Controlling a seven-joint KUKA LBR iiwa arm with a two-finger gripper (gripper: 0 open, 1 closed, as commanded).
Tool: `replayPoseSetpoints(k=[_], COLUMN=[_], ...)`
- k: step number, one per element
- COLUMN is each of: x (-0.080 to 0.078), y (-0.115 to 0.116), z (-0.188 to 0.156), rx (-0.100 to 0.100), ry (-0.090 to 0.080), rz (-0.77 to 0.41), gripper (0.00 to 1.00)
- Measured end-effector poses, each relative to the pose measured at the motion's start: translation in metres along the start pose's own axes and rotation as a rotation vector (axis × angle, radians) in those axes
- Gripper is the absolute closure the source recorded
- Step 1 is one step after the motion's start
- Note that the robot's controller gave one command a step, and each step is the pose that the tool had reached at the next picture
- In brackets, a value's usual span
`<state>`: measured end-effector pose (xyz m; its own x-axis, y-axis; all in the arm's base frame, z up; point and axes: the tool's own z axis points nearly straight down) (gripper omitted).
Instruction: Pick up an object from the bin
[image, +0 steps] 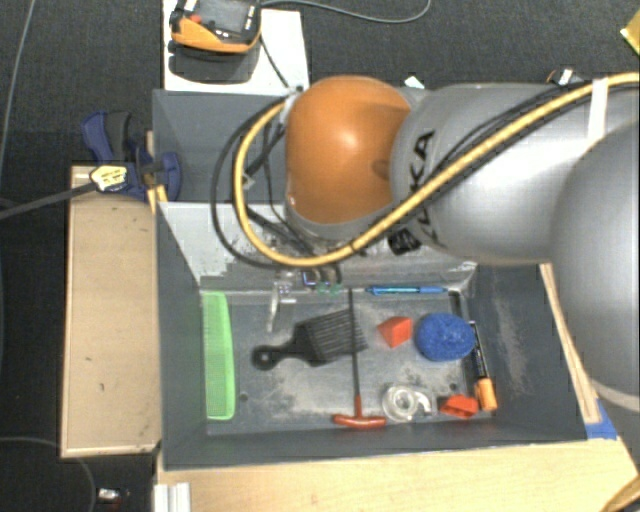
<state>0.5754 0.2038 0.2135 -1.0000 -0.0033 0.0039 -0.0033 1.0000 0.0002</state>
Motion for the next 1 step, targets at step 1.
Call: replayPoseSetpoints(k=[1], x=[-0.0020], y=[-0.0010], z=[-0.0040], rx=[-0.002], ry=[-0.007], rz=[0.006], gripper=[0.00])
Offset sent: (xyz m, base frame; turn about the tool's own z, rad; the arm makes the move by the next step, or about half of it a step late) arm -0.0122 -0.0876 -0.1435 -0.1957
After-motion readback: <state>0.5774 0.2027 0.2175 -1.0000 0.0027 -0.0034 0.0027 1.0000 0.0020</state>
